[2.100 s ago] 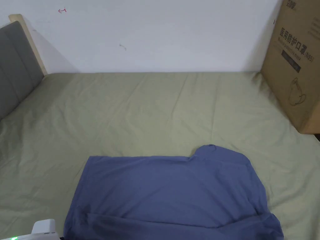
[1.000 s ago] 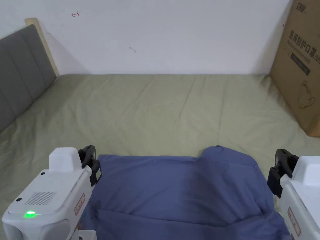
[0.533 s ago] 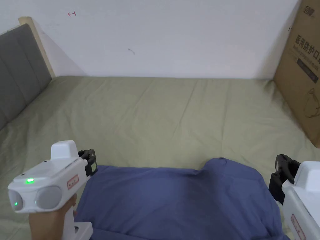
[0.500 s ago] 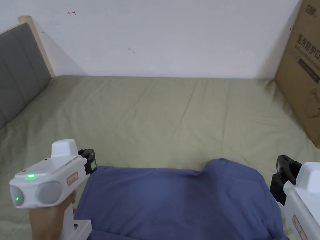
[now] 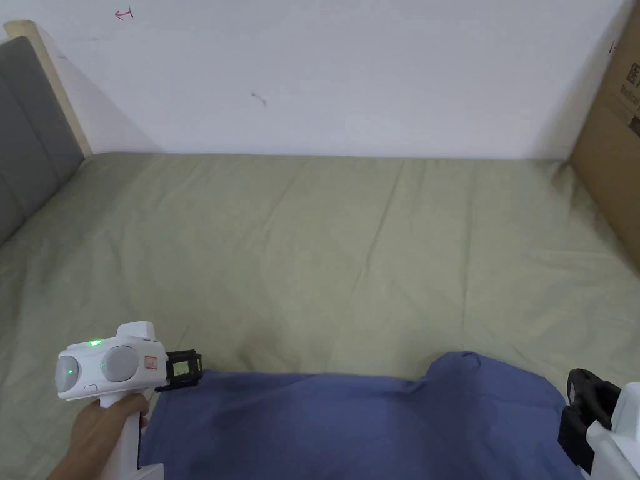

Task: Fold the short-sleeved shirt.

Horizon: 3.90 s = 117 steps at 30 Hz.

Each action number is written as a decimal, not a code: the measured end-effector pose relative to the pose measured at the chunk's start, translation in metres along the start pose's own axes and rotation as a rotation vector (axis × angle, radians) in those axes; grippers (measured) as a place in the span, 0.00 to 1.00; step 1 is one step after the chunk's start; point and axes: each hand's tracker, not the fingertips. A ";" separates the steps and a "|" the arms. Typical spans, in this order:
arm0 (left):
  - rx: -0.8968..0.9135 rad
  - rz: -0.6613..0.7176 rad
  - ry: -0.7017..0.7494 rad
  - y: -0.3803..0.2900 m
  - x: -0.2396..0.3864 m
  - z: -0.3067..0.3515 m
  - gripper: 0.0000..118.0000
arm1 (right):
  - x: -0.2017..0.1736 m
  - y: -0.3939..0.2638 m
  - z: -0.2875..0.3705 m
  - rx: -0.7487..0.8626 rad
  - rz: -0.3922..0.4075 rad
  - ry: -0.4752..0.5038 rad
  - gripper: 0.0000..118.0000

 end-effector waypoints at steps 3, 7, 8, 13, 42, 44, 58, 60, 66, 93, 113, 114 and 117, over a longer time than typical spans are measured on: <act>-0.017 -0.009 -0.011 0.000 0.002 -0.012 0.79 | 0.000 -0.003 -0.007 -0.028 0.001 -0.002 0.00; -0.054 -0.064 -0.025 -0.003 0.013 -0.028 0.61 | 0.010 -0.011 -0.017 -0.060 -0.006 -0.009 0.00; -0.054 -0.080 -0.010 -0.006 0.015 -0.030 0.60 | 0.013 -0.013 -0.019 -0.066 -0.010 -0.011 0.00; 0.006 -0.130 -0.037 -0.012 0.025 -0.018 0.04 | 0.025 -0.017 -0.030 -0.099 -0.036 -0.008 0.00; 0.206 -0.087 -0.206 -0.040 0.007 0.106 0.04 | 0.059 0.022 -0.171 -0.437 0.026 0.152 0.02; 0.207 -0.083 -0.201 -0.045 0.004 0.113 0.04 | 0.068 0.016 -0.154 -0.395 -0.010 0.182 0.02; 0.225 -0.016 -0.161 -0.118 -0.046 0.192 0.04 | 0.102 -0.057 0.026 -0.220 -0.168 0.305 0.02; 0.209 -0.021 -0.150 -0.135 -0.053 0.197 0.04 | 0.104 -0.074 0.047 -0.224 -0.186 0.303 0.02; 0.129 -0.006 -0.131 -0.194 -0.070 0.198 0.04 | 0.096 -0.116 0.100 -0.299 -0.205 0.270 0.02; 0.452 -0.043 -0.167 -0.214 -0.031 0.288 0.90 | 0.056 -0.084 0.156 -0.016 -0.152 0.055 0.75; 0.899 -0.108 -0.116 -0.201 0.044 0.351 0.13 | -0.021 -0.023 0.168 0.336 0.010 -0.065 0.15; 0.908 -0.102 -0.116 -0.201 0.044 0.351 0.03 | -0.022 -0.022 0.169 0.346 0.019 -0.069 0.00; 0.931 -0.105 -0.133 -0.202 0.043 0.352 0.00 | -0.022 -0.021 0.170 0.370 0.039 -0.100 0.00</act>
